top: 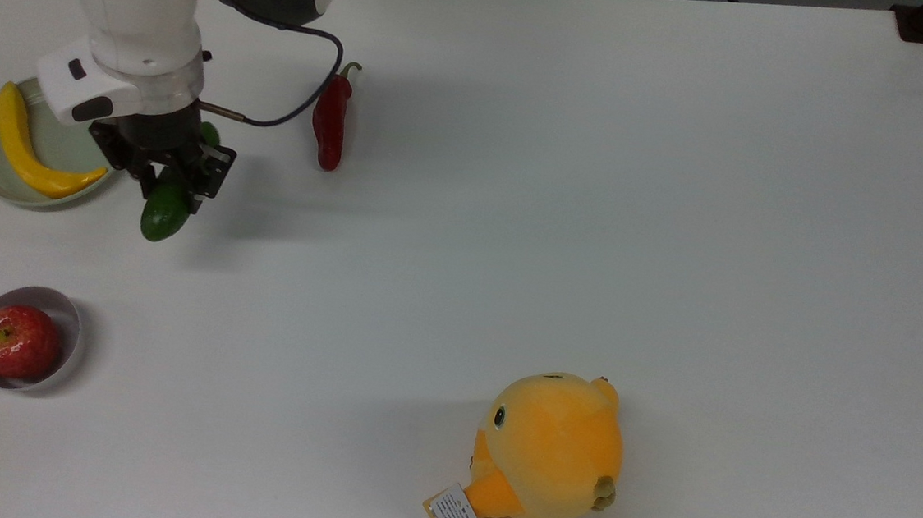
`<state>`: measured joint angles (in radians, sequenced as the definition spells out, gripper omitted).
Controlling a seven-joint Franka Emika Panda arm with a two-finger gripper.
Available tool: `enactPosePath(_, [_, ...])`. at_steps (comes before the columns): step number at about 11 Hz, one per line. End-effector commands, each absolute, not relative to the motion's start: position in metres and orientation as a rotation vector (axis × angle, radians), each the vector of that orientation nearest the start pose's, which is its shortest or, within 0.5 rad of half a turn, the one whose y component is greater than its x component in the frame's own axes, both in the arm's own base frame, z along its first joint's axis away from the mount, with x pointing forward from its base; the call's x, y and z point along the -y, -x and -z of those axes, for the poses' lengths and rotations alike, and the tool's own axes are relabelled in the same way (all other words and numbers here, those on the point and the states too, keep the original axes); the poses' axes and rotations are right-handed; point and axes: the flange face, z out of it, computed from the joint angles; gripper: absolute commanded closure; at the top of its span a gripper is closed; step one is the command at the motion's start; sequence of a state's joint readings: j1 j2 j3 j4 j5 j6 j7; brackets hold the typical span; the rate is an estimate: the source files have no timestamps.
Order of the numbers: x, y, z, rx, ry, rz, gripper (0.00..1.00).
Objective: Put the cucumber on the left side of the bowl
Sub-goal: 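Lift the cucumber and carry it toward the bowl with the apple, then lower the cucumber onto the table beside the apple bowl and release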
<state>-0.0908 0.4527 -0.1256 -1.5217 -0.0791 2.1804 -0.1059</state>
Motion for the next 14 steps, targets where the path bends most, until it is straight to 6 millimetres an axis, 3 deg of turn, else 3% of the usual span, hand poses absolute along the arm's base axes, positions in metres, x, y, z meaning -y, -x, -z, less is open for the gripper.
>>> enactPosePath(1, [0.160, -0.724, -0.424, 0.267, 3.295, 0.539, 0.86])
enactPosePath(3, [0.168, -0.744, -0.401, 0.330, 3.272, 0.789, 0.86])
enactPosePath(5, [0.169, -0.760, -0.370, 0.398, 3.266, 0.877, 0.86])
enactPosePath(8, [0.169, -0.778, -0.340, 0.440, 3.260, 0.971, 0.86])
enactPosePath(12, [0.169, -0.780, -0.324, 0.546, 3.260, 1.008, 0.83])
enactPosePath(14, [0.168, -0.780, -0.326, 0.569, 3.255, 1.043, 0.67])
